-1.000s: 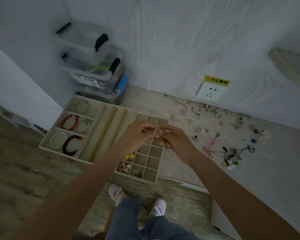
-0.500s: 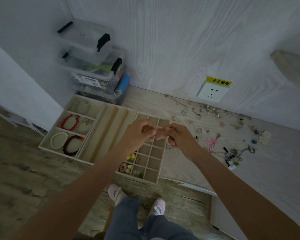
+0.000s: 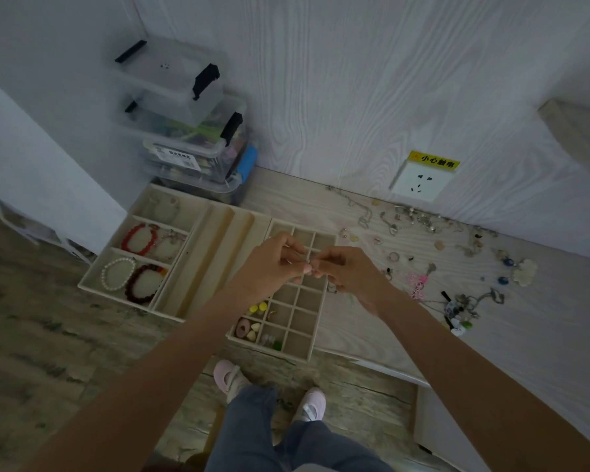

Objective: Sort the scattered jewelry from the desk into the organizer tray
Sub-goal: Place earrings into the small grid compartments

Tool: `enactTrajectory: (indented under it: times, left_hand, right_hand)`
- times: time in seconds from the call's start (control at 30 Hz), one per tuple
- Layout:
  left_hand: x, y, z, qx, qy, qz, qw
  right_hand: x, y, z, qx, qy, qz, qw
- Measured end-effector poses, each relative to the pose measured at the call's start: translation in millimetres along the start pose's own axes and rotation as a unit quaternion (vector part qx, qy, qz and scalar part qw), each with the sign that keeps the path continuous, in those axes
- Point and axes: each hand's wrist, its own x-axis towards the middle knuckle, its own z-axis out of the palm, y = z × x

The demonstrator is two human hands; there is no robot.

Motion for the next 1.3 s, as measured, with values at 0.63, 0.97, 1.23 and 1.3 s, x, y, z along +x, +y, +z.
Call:
enactTrajectory:
  times: [0.63, 0.97, 1.23, 1.3]
  left_hand:
    - [-7.7, -38.3, -4.2, 0.247, 0.047, -0.068, 0.966]
    - [-2.3, -36.9, 15.8, 0.397, 0.056, -0.023, 0.916]
    - [-7.0, -44.3, 13.5, 0.454, 0.084, 0.083, 0.883]
    - [-12.6, -47.6, 5.8, 0.451, 0.102, 0.117, 0.879]
  right_hand:
    - [23.2, 31.7, 26.6, -0.22, 0.029, 0.016, 0.975]
    - [18.8, 39.0, 31.7, -0.226, 0.08, 0.04, 0.97]
    - [20.3, 36.9, 36.8, -0.228, 0.085, 0.049, 0.969]
    - [21.1, 35.3, 37.4, -0.225, 0.086, 0.061, 0.969]
